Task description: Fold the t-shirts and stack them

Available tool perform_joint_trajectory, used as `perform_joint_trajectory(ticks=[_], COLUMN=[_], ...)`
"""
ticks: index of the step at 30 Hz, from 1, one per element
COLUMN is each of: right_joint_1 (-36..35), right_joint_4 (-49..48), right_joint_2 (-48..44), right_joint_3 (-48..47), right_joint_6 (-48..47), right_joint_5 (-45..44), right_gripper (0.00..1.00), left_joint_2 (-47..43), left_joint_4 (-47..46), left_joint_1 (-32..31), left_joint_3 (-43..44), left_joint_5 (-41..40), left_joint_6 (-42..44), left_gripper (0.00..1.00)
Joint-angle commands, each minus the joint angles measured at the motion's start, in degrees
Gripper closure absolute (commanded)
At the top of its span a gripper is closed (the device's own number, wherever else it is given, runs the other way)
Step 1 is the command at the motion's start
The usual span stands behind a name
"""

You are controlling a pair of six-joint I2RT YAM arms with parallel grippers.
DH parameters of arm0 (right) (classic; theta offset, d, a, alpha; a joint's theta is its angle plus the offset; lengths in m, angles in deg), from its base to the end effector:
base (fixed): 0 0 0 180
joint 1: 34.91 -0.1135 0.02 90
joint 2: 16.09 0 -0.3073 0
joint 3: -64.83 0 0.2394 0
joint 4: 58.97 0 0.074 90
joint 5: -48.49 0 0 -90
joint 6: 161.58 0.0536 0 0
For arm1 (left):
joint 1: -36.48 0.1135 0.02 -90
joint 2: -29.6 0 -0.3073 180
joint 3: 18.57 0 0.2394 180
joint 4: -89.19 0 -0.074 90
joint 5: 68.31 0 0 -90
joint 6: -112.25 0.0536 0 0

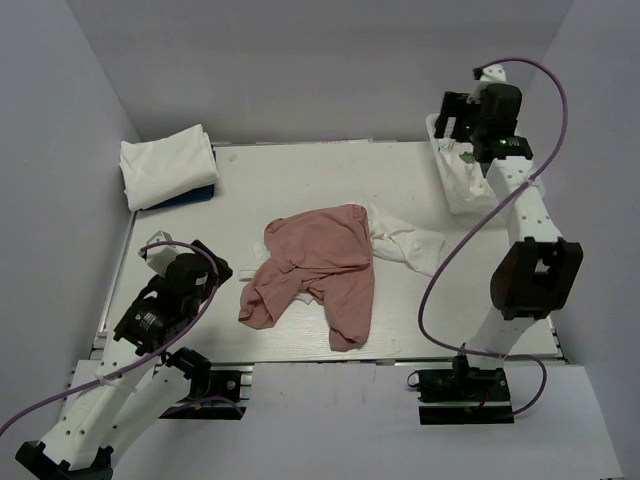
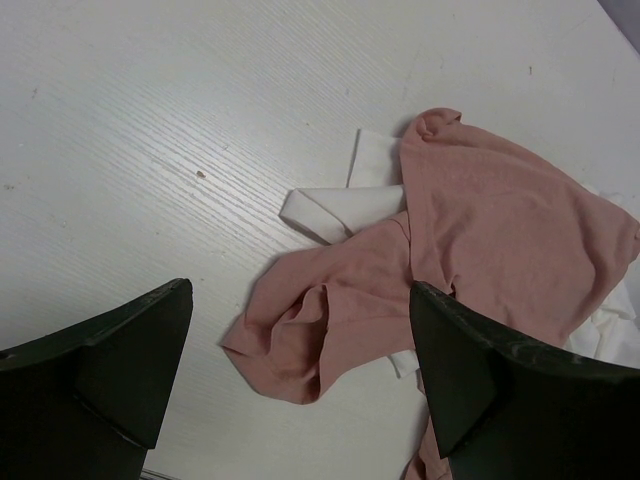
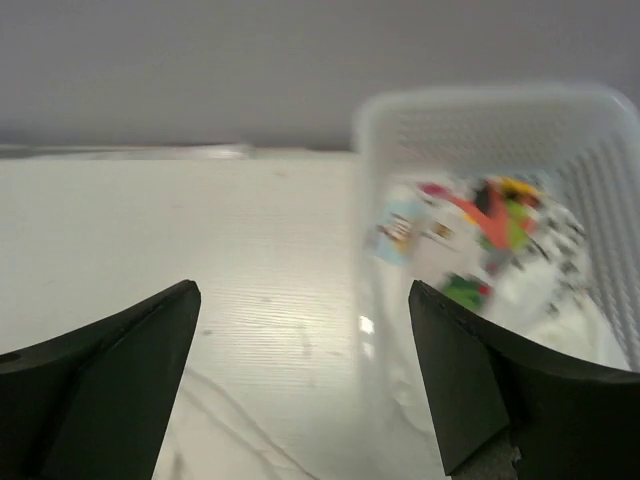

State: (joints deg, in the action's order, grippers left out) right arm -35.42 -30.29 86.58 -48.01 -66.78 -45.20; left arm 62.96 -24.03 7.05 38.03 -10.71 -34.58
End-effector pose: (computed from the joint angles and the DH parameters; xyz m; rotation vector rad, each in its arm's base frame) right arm 0.4439 0.0005 0.4151 0.1147 1.8897 0.0022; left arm 0.0749 -0.0093 0.2948 -0.7805 2.0538 -0.1775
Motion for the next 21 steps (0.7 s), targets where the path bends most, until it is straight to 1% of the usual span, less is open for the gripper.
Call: perform_joint_trajectory(ticks=[1, 3, 4, 6, 7, 9, 10, 11, 12, 13, 14, 17, 18, 19, 21], right_joint_1=[-5.71, -9.05, -9.76, -12.22, -12.84, -15.11, -15.83, -16.53, -18.71, -19.26, -19.96, -21.37, -21.89, -22.51, -23.47], right_joint_4=[-3.11, 0.67, 1.90, 0.95, -1.49, -3.18, -4.32, -5.20, -5.38, -4.86, -4.42, -3.01, -2.66, -1.96, 0.22], right_joint_2=[-5.82, -5.82, -6.25, -7.74, -8.19, -9.15, -9.85, -10.30, -10.73, -10.65, -10.56, -8.38, -7.76, -5.23, -2.93], right_joint_3=[-0.02, -0.81, -0.38, 5.13, 8.73, 12.17, 16.80, 18.41, 19.82, 22.97, 23.87, 27.65, 28.96, 29.33, 28.63], right_joint_6=[-9.16, -12.69, -14.36, -14.03, -11.59, -9.55, -9.11, -8.32, -8.31, -8.57, -8.75, -9.63, -10.59, -11.03, -11.65], right_joint_5=[22.55, 23.11, 21.28, 19.25, 15.59, 13.45, 12.83, 10.30, 5.92, 1.18, -2.35, -6.67, -6.95, -7.13, -6.95], right_gripper=[0.10, 0.10, 0.10, 0.10, 0.10, 0.10, 0.10, 0.10, 0.10, 0.10, 0.10, 0.10, 0.10, 0.10, 0.10], left_joint_2=[-0.41, -0.41, -0.41, -0.41, -0.41, -0.41, -0.41, -0.41, -0.41, -0.93, -0.93, -1.55, -1.55, -1.55, -1.55], left_joint_4=[-0.94, -0.94, -0.94, -0.94, -0.94, -0.94, -0.94, -0.94, -1.46, -1.47, -1.47, -2.61, -2.61, -2.61, -2.61], left_joint_1=[-0.10, -0.10, -0.10, -0.10, -0.10, -0.10, -0.10, -0.10, -0.10, -0.10, -0.10, -0.10, -0.10, -0.10, -0.10], left_joint_3=[1.42, 1.42, 1.42, 1.42, 1.42, 1.42, 1.42, 1.42, 1.42, 1.42, 1.42, 0.81, 0.81, 0.81, 0.81], left_joint_5=[-0.56, -0.56, -0.03, -0.03, -0.03, 0.49, 0.50, 1.02, 1.03, 1.03, 1.03, 1.55, 1.55, 1.55, 1.55], left_joint_6=[-1.43, -1.43, -1.43, -1.43, -1.43, -1.43, -0.82, -0.82, -0.82, -0.30, -0.29, -0.29, -0.29, -0.29, -0.29], left_gripper=[0.01, 0.01, 0.01, 0.01, 0.01, 0.01, 0.01, 0.01, 0.01, 0.01, 0.01, 0.01, 0.01, 0.01, 0.01])
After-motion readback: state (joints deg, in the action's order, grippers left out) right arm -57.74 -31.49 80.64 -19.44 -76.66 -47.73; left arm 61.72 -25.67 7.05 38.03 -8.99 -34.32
